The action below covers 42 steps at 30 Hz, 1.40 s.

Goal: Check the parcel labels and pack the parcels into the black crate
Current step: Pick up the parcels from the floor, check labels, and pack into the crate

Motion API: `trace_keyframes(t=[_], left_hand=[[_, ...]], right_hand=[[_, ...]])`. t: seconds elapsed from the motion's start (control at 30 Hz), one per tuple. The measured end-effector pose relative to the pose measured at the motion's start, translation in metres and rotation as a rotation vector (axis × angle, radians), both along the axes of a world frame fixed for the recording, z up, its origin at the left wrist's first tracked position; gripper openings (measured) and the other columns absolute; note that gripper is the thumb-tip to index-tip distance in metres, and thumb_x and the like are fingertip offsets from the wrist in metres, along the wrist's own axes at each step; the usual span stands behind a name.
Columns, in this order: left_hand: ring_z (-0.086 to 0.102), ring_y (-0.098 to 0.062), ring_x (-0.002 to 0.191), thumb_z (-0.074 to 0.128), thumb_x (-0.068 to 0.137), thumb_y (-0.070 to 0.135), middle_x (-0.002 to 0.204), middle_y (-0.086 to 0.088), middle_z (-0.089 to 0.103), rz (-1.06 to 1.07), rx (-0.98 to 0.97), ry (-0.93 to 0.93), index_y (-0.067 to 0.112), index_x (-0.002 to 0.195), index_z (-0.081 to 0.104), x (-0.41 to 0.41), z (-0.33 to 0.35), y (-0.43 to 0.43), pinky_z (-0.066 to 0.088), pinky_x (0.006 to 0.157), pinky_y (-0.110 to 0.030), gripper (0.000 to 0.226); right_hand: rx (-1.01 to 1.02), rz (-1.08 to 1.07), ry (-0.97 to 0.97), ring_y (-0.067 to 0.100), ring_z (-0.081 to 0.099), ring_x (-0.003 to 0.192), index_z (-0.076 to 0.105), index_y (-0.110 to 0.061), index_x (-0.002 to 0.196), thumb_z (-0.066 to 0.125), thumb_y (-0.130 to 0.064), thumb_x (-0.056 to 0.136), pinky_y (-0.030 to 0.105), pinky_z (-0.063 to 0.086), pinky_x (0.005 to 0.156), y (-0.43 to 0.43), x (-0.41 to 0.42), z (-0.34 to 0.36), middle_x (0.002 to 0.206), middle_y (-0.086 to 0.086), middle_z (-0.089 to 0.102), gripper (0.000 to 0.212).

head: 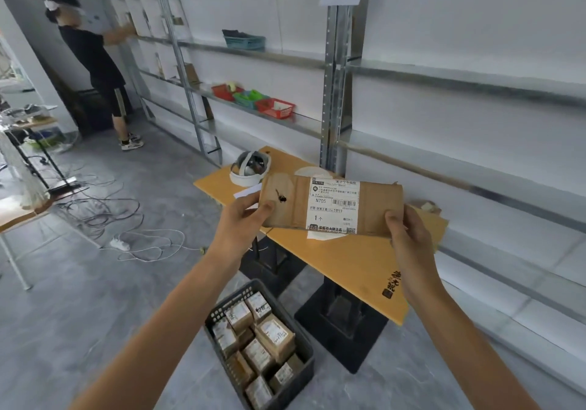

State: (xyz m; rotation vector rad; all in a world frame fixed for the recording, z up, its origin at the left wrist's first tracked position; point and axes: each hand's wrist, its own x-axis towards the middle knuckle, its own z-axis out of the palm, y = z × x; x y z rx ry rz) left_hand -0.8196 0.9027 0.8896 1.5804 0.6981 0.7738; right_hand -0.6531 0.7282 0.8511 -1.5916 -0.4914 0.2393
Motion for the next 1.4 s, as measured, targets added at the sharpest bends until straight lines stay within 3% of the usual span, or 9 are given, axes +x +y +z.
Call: trace_keyframes(t=[0.27, 0.4, 0.6, 0.83, 0.93, 1.03, 1.13, 1.27, 1.4], left_hand=[[0.061, 0.0, 0.072, 0.052, 0.093, 0.011, 0.077, 0.015, 0.066, -0.012, 0.052, 0.071, 0.025, 0.083, 0.067, 0.033, -0.023, 0.12, 0.049, 0.061, -0.009, 0.022], [0.055, -0.013, 0.081, 0.052, 0.091, 0.01, 0.089, -0.003, 0.062, -0.145, 0.129, 0.205, 0.006, 0.092, 0.066, 0.051, -0.043, 0.193, 0.044, 0.07, -0.02, 0.015], [0.058, -0.012, 0.079, 0.058, 0.086, 0.019, 0.084, 0.004, 0.065, -0.353, 0.175, 0.355, 0.027, 0.079, 0.065, 0.069, -0.083, 0.293, 0.045, 0.073, -0.029, 0.013], [0.061, -0.02, 0.098, 0.061, 0.085, 0.021, 0.095, 0.006, 0.063, -0.561, 0.027, 0.58, 0.021, 0.106, 0.06, 0.087, -0.184, 0.351, 0.05, 0.09, -0.041, 0.021], [0.061, -0.008, 0.09, 0.058, 0.087, 0.026, 0.093, 0.011, 0.064, -0.637, -0.025, 0.678, 0.025, 0.105, 0.063, 0.075, -0.235, 0.356, 0.05, 0.076, -0.028, 0.019], [0.051, -0.002, 0.066, 0.053, 0.091, 0.026, 0.073, 0.013, 0.055, -0.642, -0.049, 0.784, 0.039, 0.07, 0.051, 0.051, -0.298, 0.349, 0.039, 0.059, -0.019, 0.025], [0.043, -0.008, 0.051, 0.047, 0.092, 0.014, 0.061, 0.003, 0.048, -0.661, -0.128, 0.961, 0.023, 0.065, 0.048, 0.024, -0.371, 0.339, 0.031, 0.047, -0.014, 0.028], [0.048, -0.01, 0.051, 0.04, 0.088, 0.006, 0.066, -0.001, 0.052, -0.683, -0.197, 1.096, 0.014, 0.082, 0.058, 0.005, -0.465, 0.337, 0.035, 0.042, -0.019, 0.02], [0.064, -0.027, 0.085, 0.038, 0.09, 0.009, 0.116, -0.016, 0.061, -0.672, -0.185, 1.154, 0.013, 0.138, 0.041, 0.011, -0.561, 0.35, 0.052, 0.067, -0.037, 0.048]], right_hand=[[-0.086, -0.054, 0.011, -0.006, 0.055, 0.094, 0.054, -0.037, 0.115, 0.044, -0.03, 0.097, 0.013, 0.041, 0.072, 0.097, 0.012, -0.023, 0.098, -0.03, 0.057, 0.021], [-0.079, -0.191, 0.09, -0.003, 0.053, 0.093, 0.047, -0.034, 0.122, 0.048, -0.03, 0.096, 0.023, 0.044, 0.08, 0.153, 0.003, -0.049, 0.097, -0.026, 0.054, 0.026], [-0.107, -0.378, 0.301, -0.001, 0.054, 0.09, 0.047, -0.029, 0.118, 0.049, -0.025, 0.095, 0.03, 0.047, 0.082, 0.228, -0.028, -0.096, 0.094, -0.019, 0.058, 0.023], [-0.253, -0.558, 0.474, 0.015, 0.058, 0.096, 0.048, -0.024, 0.12, 0.049, -0.019, 0.095, 0.04, 0.05, 0.088, 0.274, -0.062, -0.168, 0.107, 0.0, 0.059, 0.026], [-0.351, -0.568, 0.535, 0.012, 0.059, 0.09, 0.049, -0.02, 0.125, 0.049, -0.019, 0.095, 0.034, 0.049, 0.075, 0.281, -0.075, -0.209, 0.1, -0.004, 0.06, 0.03], [-0.51, -0.532, 0.646, 0.021, 0.058, 0.097, 0.046, -0.016, 0.13, 0.049, -0.02, 0.095, 0.034, 0.045, 0.076, 0.284, -0.096, -0.264, 0.112, 0.006, 0.06, 0.036], [-0.682, -0.472, 0.805, 0.025, 0.055, 0.105, 0.041, -0.015, 0.137, 0.049, -0.021, 0.095, 0.038, 0.047, 0.084, 0.286, -0.125, -0.327, 0.119, 0.008, 0.057, 0.043], [-0.758, -0.429, 1.046, 0.023, 0.052, 0.103, 0.034, -0.017, 0.142, 0.046, -0.019, 0.096, 0.038, 0.045, 0.084, 0.294, -0.154, -0.413, 0.121, 0.006, 0.053, 0.048], [-0.718, -0.398, 1.167, 0.022, 0.052, 0.104, 0.031, -0.016, 0.143, 0.045, -0.015, 0.094, 0.033, 0.044, 0.08, 0.309, -0.152, -0.505, 0.125, 0.006, 0.05, 0.051]])
